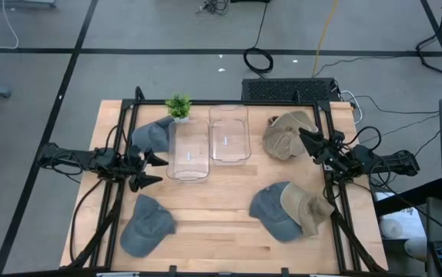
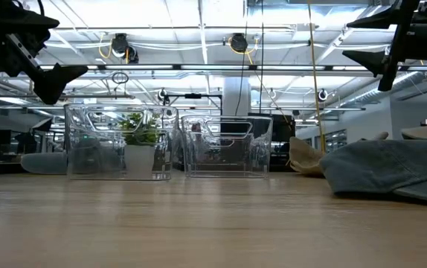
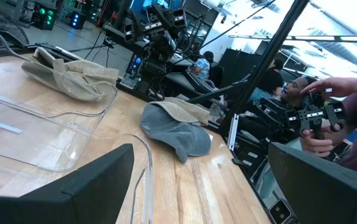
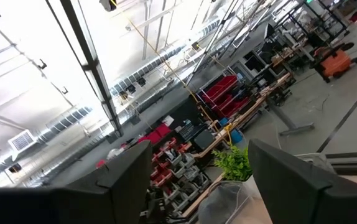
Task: Pick & Place hat
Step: Put the top brown cap into the right transparent bin
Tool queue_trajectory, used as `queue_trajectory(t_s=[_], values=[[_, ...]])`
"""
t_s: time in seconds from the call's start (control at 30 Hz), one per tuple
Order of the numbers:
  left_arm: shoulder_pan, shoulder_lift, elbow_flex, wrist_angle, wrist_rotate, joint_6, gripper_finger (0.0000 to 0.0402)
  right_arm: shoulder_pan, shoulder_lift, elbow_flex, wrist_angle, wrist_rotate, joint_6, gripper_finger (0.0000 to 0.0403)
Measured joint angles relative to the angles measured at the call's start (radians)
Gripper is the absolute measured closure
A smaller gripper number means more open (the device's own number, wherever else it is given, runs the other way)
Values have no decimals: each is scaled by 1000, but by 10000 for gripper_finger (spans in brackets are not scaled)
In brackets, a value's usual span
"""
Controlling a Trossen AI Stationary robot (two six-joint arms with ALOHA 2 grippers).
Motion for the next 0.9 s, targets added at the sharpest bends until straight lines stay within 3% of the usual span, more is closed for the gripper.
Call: queue_trajectory(t_s=[0.23, 0.4, 0.6, 0.9], values=[[0, 0, 0, 0, 0, 0, 20, 0, 0, 0, 3, -3, -90, 149], [0, 0, 0, 0, 0, 0, 20, 0, 4, 29, -13, -22, -310, 149], [0, 0, 0, 0, 0, 0, 20, 0, 75, 180, -121, 38, -508, 131], [0, 0, 0, 0, 0, 0, 20, 0, 277, 422, -314, 184, -504, 77]])
